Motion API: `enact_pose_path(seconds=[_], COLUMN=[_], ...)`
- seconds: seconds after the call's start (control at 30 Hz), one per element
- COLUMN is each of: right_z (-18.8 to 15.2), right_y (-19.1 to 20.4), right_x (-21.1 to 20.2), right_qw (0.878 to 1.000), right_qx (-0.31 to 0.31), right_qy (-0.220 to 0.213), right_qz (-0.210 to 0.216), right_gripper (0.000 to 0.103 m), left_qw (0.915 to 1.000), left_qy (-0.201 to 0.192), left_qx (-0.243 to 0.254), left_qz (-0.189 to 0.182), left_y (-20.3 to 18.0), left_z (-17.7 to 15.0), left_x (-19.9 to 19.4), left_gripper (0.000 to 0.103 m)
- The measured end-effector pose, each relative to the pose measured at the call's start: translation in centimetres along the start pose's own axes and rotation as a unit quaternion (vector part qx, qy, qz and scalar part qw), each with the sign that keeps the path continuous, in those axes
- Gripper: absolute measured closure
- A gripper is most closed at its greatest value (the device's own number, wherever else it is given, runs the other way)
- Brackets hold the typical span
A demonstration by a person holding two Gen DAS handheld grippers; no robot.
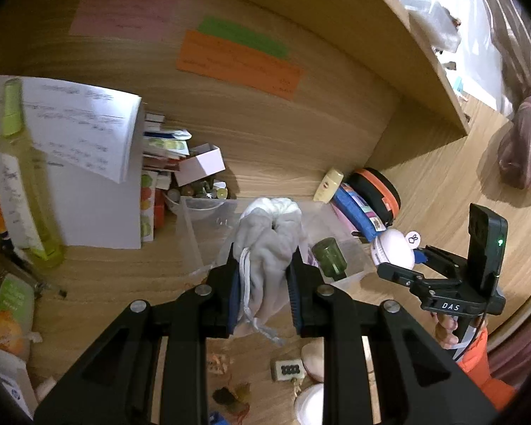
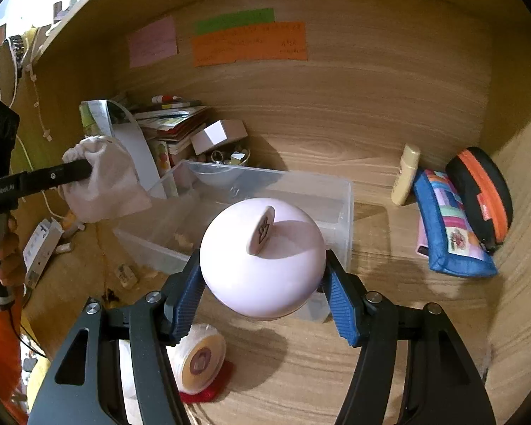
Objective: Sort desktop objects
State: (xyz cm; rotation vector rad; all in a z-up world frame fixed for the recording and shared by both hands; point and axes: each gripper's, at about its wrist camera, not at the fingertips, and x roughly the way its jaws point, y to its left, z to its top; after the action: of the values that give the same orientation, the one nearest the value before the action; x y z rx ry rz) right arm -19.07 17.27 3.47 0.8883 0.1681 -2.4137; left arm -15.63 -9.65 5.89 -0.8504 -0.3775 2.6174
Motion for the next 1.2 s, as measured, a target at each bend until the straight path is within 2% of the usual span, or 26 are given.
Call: enact_pose_path(seconds=[0.2,0.5,0.7,0.97,1.2], right_z=[0.9,2.2,1.3,0.9,1.0], right_y=[0.0,1.5,1.6,1.2,1.2], right_x=[2.6,7.5,9.8,9.7,9.6], right_qw=[1.0,0.998,0.997,0.997,0.998], right_qx=[0.005,-0.027,-0.034,-0.03,-0.029], right_qy=[0.013,0.043,0.06,0.056,0.048], right_qz=[0.022,0.034,0.045,0.05,0.04], right_gripper=[0.043,0.043,0.043,0.043,0.043], left_qw=[0.9999,0.9992,0.9968,0.9965,0.9963], left_qy=[0.015,0.025,0.076,0.081,0.083], left_qx=[0.005,-0.025,-0.024,-0.022,-0.004], left_qz=[0.005,-0.02,0.001,0.001,0.022], left_y=[-0.7,-0.1,0.6,0.5,0.1], left_z=[0.3,1.4,-0.1,-0.8,-1.2], left_x=[2.8,7.1,10.2,10.1,9.9], left_gripper=[0.081,0.081,0.081,0.081,0.08])
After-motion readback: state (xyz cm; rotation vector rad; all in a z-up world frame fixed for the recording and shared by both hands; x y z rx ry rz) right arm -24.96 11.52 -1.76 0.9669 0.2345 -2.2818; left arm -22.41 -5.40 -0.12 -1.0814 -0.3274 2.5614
